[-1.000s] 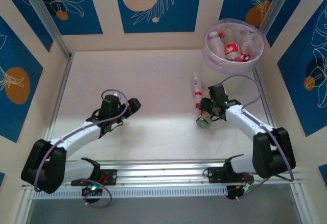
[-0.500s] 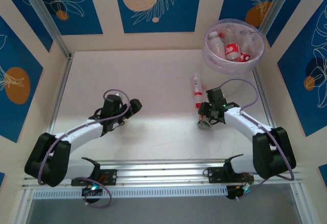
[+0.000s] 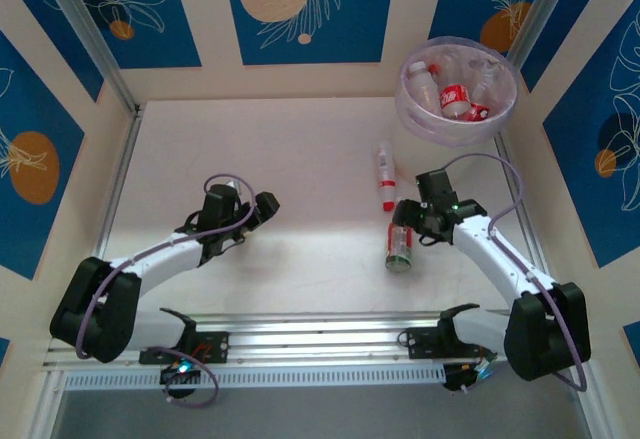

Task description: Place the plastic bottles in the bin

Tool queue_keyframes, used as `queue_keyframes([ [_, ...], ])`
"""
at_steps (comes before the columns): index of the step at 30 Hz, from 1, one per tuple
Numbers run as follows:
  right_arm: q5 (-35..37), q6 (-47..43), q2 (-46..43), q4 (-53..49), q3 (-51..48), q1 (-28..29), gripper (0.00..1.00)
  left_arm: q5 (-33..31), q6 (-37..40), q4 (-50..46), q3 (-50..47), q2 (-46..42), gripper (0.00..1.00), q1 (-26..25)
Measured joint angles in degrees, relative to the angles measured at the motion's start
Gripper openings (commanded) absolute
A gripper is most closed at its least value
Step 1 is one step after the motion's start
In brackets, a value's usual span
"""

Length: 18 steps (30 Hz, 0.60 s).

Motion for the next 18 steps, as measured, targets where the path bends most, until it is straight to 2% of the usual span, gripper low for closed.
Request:
queue_keyframes([
  [5,-0.3,-0.9,6.1,2.4,1.5,-0.2,0.77,0.0,-0.1,-0.1,0.0,-0.4,1.00,0.0],
  [12,-0.4,-0.9,17.4,5.3,4.2,3.5,0.79,0.0,-0.1,-0.5,0.0,-2.1,1.00,0.0],
  [18,0.1,-0.9,22.0,7.0,4.5,3.5,0.75,-0.1,-0.1,-1.3,0.0,-2.2,1.00,0.0],
])
